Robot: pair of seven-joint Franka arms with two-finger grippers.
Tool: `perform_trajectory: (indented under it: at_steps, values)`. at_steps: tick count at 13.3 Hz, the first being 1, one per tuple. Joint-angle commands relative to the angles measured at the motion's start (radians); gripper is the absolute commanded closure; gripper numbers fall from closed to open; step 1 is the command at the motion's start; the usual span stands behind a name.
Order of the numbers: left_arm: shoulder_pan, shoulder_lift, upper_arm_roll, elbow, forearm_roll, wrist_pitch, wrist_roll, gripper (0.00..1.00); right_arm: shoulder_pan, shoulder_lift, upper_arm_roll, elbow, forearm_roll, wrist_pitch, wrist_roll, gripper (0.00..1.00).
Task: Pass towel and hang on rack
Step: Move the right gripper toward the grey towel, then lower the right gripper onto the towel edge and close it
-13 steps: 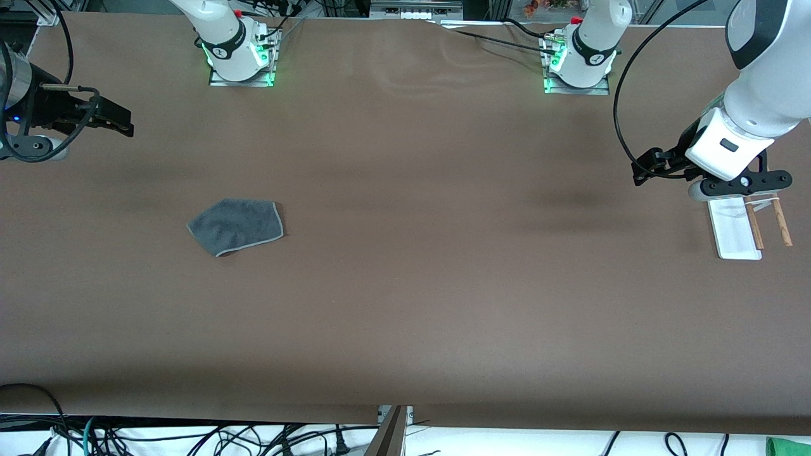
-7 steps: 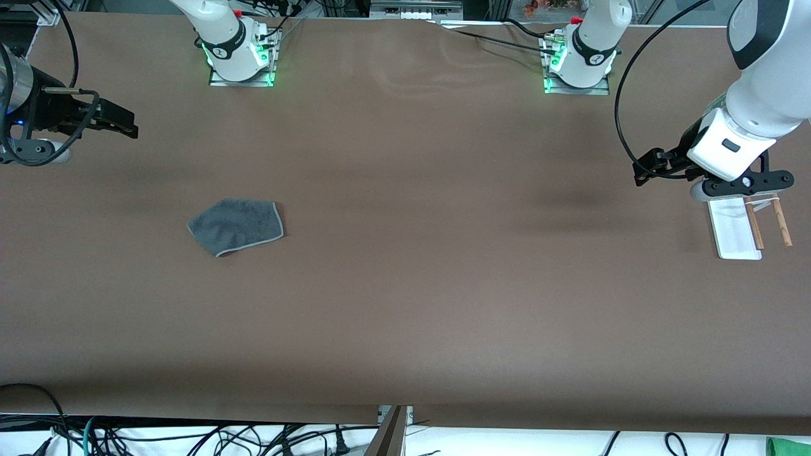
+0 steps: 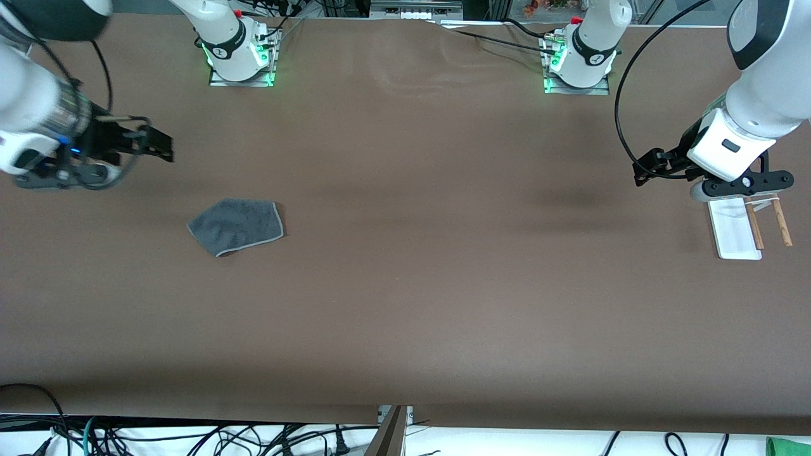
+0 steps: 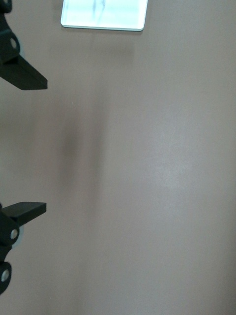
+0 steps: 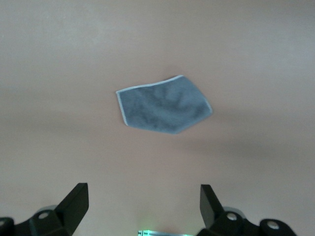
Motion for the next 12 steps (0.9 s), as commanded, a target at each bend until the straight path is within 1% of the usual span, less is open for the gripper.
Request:
perform_trajectory:
  at_steps: [1, 2, 5, 8, 10, 12]
  values:
    - [0.003, 0.010, -0.005, 0.023, 0.006, -0.019, 0.002, 0.00, -0.004, -0.017, 0.032, -0.139, 0.006, 0.156, -0.007, 0.00]
    - [0.003, 0.010, -0.005, 0.025, 0.006, -0.017, 0.002, 0.00, -0.004, -0.009, 0.032, -0.182, 0.010, 0.204, -0.007, 0.00]
    - [0.002, 0.008, -0.007, 0.023, 0.006, -0.019, 0.002, 0.00, 0.004, 0.054, 0.058, -0.273, 0.015, 0.345, 0.012, 0.00]
    - [0.002, 0.010, -0.010, 0.025, 0.006, -0.019, 0.002, 0.00, 0.045, 0.147, 0.056, -0.322, 0.015, 0.491, 0.069, 0.00]
    - [0.003, 0.010, -0.010, 0.023, 0.006, -0.019, 0.003, 0.00, 0.076, 0.205, 0.056, -0.332, -0.003, 0.540, 0.154, 0.00]
    - [0.003, 0.010, -0.010, 0.023, 0.006, -0.019, 0.002, 0.00, 0.091, 0.264, 0.056, -0.333, -0.064, 0.556, 0.188, 0.00]
